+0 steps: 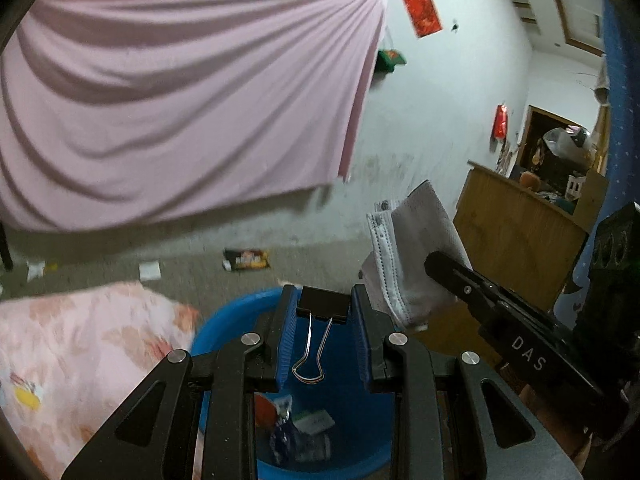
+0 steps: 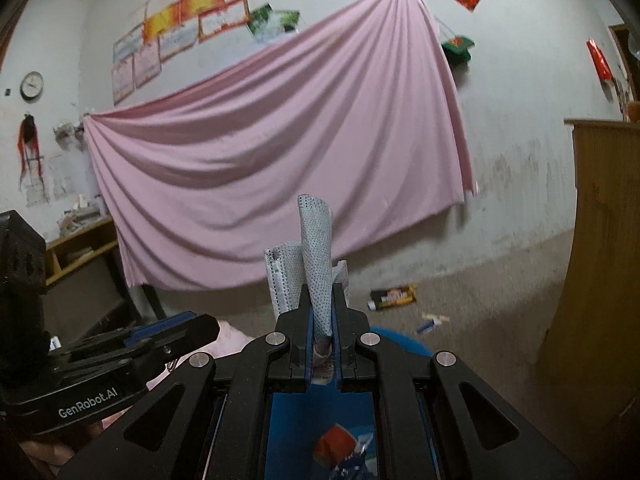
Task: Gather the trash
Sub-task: 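Carry both items over the blue basin and open both tools to drop them, then move both open tools back over the bed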
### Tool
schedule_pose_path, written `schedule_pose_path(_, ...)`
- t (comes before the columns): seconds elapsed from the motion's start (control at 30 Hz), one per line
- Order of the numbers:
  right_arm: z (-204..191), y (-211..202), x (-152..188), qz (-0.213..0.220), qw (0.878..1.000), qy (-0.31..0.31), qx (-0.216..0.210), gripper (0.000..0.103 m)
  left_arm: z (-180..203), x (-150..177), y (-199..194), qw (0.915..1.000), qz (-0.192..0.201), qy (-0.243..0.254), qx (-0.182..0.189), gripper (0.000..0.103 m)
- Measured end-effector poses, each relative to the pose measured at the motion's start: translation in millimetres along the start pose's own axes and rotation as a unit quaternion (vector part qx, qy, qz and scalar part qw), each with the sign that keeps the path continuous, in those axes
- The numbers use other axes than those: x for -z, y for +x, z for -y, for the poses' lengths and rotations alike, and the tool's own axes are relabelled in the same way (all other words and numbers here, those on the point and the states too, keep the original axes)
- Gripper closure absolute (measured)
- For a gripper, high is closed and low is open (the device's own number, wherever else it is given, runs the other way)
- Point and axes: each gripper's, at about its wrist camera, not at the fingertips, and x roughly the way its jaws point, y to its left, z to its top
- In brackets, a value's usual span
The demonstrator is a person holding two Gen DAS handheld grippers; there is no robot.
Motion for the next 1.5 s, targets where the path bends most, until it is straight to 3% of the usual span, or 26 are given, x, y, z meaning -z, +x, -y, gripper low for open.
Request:
schedule_pose_path(0.2,6.8,12.2,4.3,-0.045,0.999,0.018,0.002,0.097,3.9,4.3,12.9,0.9996,-0.029,-0.007,-0.003,0.080)
schedule_pose_path(0.27,8.2,14.0,4.9,-0.053,0.998,0.022,0.002,0.096,2.6,6.8,15.0,0.9993,-0.035,-0.011,-0.003,0.075)
schedule_pose_path(0.33,8.7,14.8,4.8,-0.059,0.998,0.023,0.001,0.096,0.5,9.3,13.9,0.9992,-0.036,-0.016,-0.002,0.071)
schedule_pose_path(0.73,-0.8,20.1,2.3,-0.079,0.997,0.017,-0.001,0.092,-10.9,3.3,-9.1,0.9987,-0.028,-0.028,-0.032,0.071)
schedule_pose_path(0.77,-1.9,20.2,1.9,-0.080,0.997,0.016,-0.003,0.090,-12.5,2.6,-12.8,0.9986,-0.026,-0.028,-0.036,0.071)
schedule_pose_path(0.87,-7.1,21.0,-0.4,-0.075,0.997,0.010,-0.009,0.069,-19.0,-0.5,-26.6,0.9982,-0.017,-0.032,-0.048,0.070)
schedule_pose_path(1.07,-30.3,18.8,-7.9,-0.041,0.998,-0.002,-0.039,0.066,-39.2,-5.9,-65.1,0.9959,0.017,-0.044,-0.078,0.063)
schedule_pose_path(1.23,-66.0,12.8,-15.6,0.008,0.997,-0.030,-0.069,0.051,-63.5,-8.0,-106.2,0.9898,0.061,-0.055,-0.117,0.040)
schedule_pose_path(1.27,-71.3,12.1,-16.8,0.015,0.997,-0.032,-0.074,0.044,-69.4,-8.0,-115.5,0.9879,0.070,-0.057,-0.126,0.037)
schedule_pose_path(1.3,-77.8,11.7,-17.9,0.024,0.996,-0.035,-0.080,0.028,-74.5,-7.6,-122.4,0.9860,0.077,-0.059,-0.135,0.028)
schedule_pose_path(1.37,-89.9,9.3,-18.9,0.047,0.994,-0.037,-0.087,0.016,-86.1,-4.8,-141.0,0.9806,0.100,-0.064,-0.156,0.014)
schedule_pose_path(1.4,-96.0,8.1,-19.7,0.058,0.993,-0.038,-0.095,0.015,-93.0,-2.5,-152.6,0.9763,0.116,-0.066,-0.170,0.006)
schedule_pose_path(1.5,-114.8,7.4,-21.5,0.080,0.989,-0.045,-0.116,0.003,-110.7,6.3,-176.4,0.9640,0.145,-0.067,-0.212,0.002)
